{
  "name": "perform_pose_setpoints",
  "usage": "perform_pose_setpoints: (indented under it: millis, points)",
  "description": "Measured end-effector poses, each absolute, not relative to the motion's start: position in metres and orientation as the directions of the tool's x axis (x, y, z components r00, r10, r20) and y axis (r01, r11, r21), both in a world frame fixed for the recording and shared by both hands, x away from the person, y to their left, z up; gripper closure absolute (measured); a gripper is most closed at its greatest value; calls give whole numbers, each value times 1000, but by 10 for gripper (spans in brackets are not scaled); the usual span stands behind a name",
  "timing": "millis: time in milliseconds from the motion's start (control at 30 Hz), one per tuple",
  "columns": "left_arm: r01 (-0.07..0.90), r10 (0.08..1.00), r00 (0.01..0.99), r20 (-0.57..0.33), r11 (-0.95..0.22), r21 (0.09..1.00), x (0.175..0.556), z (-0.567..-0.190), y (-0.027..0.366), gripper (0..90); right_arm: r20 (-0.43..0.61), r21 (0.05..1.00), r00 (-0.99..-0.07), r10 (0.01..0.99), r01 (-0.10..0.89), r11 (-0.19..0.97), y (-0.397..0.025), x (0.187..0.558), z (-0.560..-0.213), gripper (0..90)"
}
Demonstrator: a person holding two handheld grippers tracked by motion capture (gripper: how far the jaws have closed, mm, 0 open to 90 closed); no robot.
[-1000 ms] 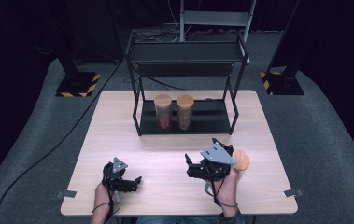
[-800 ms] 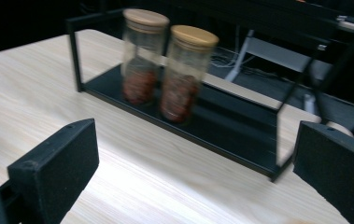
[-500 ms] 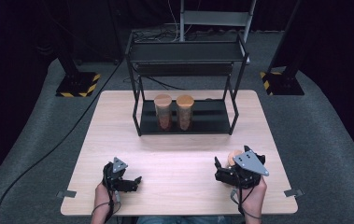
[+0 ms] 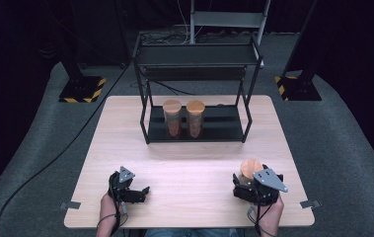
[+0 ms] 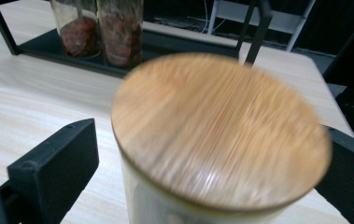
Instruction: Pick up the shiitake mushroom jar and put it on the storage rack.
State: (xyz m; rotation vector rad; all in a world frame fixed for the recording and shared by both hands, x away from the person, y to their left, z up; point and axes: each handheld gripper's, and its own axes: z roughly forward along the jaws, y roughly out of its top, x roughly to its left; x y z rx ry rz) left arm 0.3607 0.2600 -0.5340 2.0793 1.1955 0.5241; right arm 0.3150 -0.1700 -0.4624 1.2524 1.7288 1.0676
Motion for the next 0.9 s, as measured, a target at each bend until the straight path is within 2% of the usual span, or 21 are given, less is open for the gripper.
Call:
perform_pose_setpoints:
  millis: [333,900]
  points:
    - [596,867,499,13,-354,721,361,-534,260,22,-56,929,-286,957,335,155,-168,318,-491,0]
    - [598,868,497,13,-353,720,361,-534,260,21,-52,947,-293,955,289,140,-172,320,-497,0]
